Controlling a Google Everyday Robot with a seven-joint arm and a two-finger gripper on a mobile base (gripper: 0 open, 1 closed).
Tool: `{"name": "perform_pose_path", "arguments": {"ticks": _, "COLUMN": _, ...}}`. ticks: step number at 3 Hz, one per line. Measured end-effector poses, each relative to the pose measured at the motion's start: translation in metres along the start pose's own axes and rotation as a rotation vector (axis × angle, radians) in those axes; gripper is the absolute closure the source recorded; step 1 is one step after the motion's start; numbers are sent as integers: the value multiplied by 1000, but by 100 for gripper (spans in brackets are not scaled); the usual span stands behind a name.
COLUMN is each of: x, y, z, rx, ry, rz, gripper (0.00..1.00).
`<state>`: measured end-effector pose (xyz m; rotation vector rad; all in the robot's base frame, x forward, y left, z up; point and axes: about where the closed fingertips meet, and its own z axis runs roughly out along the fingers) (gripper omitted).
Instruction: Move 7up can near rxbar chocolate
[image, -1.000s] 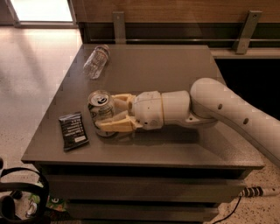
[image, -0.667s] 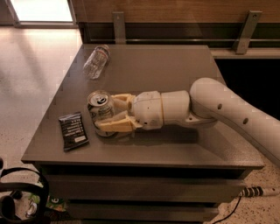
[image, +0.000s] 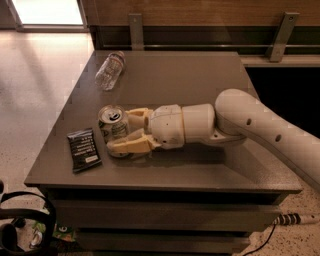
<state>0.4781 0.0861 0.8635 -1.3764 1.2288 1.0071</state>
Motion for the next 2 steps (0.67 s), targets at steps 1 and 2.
{"name": "perform_pose_path", "arguments": {"ticks": 1, "x": -1, "y": 1, "z": 2, "rx": -4, "ry": 0, "rz": -1, "gripper": 0}}
{"name": "perform_pose_path", "arguments": {"ticks": 2, "x": -1, "y": 1, "z": 2, "rx": -4, "ry": 0, "rz": -1, "gripper": 0}}
